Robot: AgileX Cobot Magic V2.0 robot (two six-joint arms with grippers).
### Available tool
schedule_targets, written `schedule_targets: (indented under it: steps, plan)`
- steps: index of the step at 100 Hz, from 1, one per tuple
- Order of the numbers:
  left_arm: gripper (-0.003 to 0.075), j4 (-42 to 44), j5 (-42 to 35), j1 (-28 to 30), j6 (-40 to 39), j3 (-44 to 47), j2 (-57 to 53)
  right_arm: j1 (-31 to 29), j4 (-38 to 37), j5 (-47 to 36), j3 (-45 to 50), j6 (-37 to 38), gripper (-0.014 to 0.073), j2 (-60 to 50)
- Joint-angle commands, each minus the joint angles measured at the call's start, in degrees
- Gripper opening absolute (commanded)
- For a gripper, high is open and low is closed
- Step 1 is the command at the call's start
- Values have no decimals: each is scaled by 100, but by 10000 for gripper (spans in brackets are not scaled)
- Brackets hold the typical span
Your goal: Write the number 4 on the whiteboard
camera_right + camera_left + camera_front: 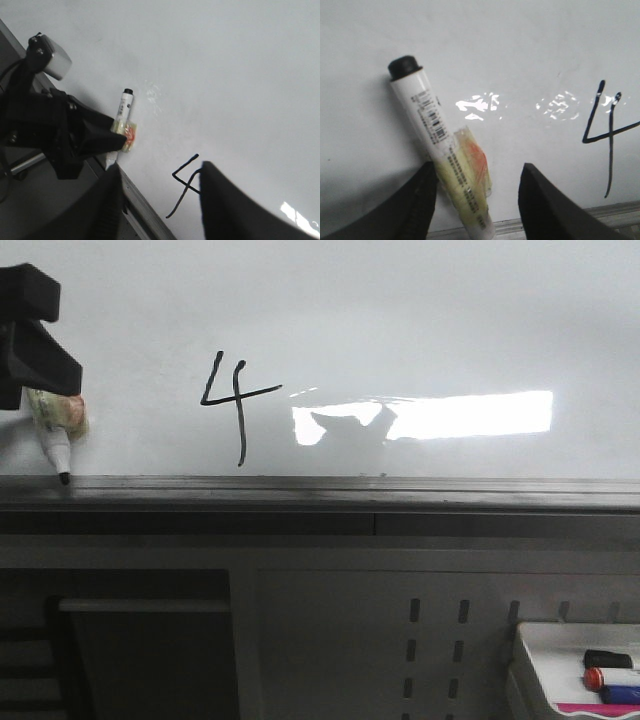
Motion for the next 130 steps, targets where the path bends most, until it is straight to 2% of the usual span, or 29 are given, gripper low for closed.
schedule_targets:
  steps: [1,14,34,41,53,67,76,91,106,130]
  plan:
    - [347,125,-307,-18,-53,-191,-377,-37,-166,-333,-88,-26,124,-231]
    - [347,430,-92,-18,-53,-191,-880,-37,-229,-438,127,-26,-74,-414]
    - [334,740,78,-18,-53,-191,-1875,-80,-361,-1130,753,10,-61,-1005]
    - [246,830,108,-18,-53,-191,-2285,-126,-396,-1419,1111,10,-61,-1321]
    - [-24,1196,306,-18,-53,-136,-3019,-210,-514,-2024,1907,10,-61,-2026]
    - [-20,1513,334,-18,-53,267,-4020,-309,-537,-2959,3152,10,-61,-3129]
    - [-20,1653,322,-18,-53,661,-4630,-383,-537,-3219,3847,10,-61,-3813]
    - [-20,1781,322,-18,-53,1433,-5680,-441,-549,-3122,4899,10,-62,-4942]
    - [-20,1781,321,-18,-53,2017,-6519,-441,-549,-3122,5551,10,-62,-5901]
    - [-20,1781,283,-18,-53,2276,-6847,-441,-549,-3122,5992,10,-66,-6491]
